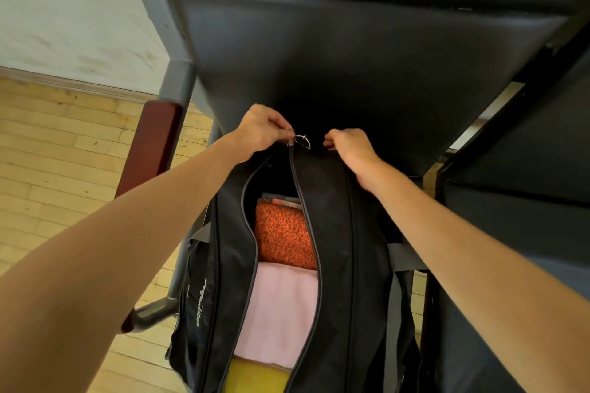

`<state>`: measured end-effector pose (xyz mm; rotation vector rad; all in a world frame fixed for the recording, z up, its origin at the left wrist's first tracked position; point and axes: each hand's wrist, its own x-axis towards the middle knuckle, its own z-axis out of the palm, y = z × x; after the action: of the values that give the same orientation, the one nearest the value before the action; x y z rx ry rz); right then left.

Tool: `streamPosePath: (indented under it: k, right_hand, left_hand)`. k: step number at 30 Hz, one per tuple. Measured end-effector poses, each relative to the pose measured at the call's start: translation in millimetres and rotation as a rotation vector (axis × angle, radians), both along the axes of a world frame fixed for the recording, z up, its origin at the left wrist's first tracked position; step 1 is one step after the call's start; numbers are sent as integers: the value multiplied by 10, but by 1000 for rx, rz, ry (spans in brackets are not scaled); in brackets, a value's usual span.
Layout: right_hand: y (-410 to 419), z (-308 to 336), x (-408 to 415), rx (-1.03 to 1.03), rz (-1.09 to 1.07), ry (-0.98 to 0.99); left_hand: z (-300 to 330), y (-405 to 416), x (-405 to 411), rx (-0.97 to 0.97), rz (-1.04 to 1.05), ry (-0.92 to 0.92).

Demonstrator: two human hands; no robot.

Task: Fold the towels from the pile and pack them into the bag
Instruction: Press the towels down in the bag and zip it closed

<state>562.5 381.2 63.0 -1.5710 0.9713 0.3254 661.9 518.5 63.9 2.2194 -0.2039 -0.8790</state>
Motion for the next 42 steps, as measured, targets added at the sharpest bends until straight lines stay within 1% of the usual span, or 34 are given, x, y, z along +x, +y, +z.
streamPosePath:
  k: [7,9,13,16,18,23,27,31,33,34,37,39,42]
  right_hand:
    - [-10,-160,303,129,99,35]
    - [59,-211,373,137,87,46]
    - [137,-322,508,33,11,147]
    - [163,-399,524,-52,-132,93]
    - [193,-453,532,-105,-186,67]
    - [247,-480,568,-168,-208,42]
    - [227,-493,533,-207,-191,54]
    - [165,-447,441,-231,-148,82]
    - [162,-414,403,-230,-120,97]
    - [162,-404,381,-227,-103,104]
    - [206,-230,294,-173,-92,68]
    - [289,-40,123,-255,9,8]
    - [470,209,-348,-502,240,-185]
  left_hand:
    - [15,67,-52,-95,13,-83]
    - [9,91,-58,-99,16,-107]
    - [-8,93,-155,-104,24,-245]
    - [42,66,-281,-174,105,-342]
    - [78,61,-366,-208,140,-390]
    - [224,218,-645,-256,150,-449]
    - [353,379,-958,-270,47,-473]
    - [464,655,-1358,-242,-36,-401]
    - [513,809,-1533,-229,-45,-365]
    - [528,865,-1590,-229,-15,-361]
    - [543,917,-1625,-212,159,-352]
    - [525,887,-1617,-195,227,-349]
    - [513,818,-1668,-172,260,-392]
